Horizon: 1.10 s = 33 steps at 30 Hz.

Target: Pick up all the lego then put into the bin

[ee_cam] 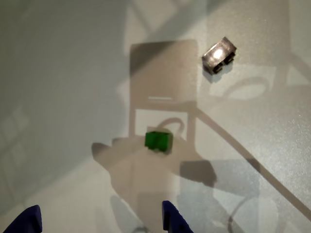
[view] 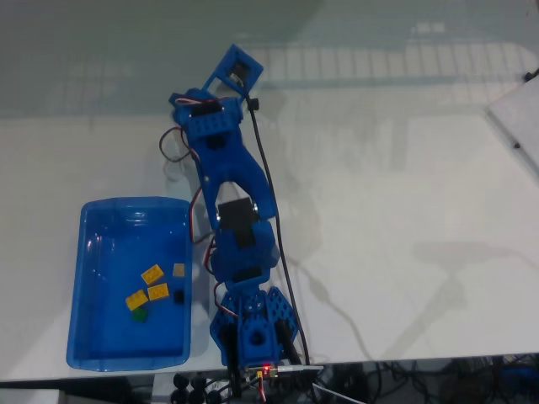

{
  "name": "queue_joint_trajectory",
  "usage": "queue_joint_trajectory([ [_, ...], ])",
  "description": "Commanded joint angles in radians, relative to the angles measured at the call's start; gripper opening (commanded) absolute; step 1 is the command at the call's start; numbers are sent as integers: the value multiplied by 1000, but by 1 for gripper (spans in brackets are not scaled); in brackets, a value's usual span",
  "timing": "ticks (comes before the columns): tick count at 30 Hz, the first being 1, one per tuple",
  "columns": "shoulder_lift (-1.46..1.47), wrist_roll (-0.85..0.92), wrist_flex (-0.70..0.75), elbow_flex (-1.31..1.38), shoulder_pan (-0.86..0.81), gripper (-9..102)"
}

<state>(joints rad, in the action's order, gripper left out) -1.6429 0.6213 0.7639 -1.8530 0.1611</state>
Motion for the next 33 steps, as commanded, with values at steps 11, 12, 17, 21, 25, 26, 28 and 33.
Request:
queue_joint_trajectory([
  [11,198,-8,118,288,-60,31],
  [12,210,-8,126,298,-63,30],
  [17,268,2,161,341,-67,29],
  [21,316,6,195,385,-71,28],
  [25,359,9,219,428,-72,28],
  [26,367,9,224,439,-72,27],
  [28,382,8,230,456,-72,27],
  [33,403,11,233,472,-69,26],
])
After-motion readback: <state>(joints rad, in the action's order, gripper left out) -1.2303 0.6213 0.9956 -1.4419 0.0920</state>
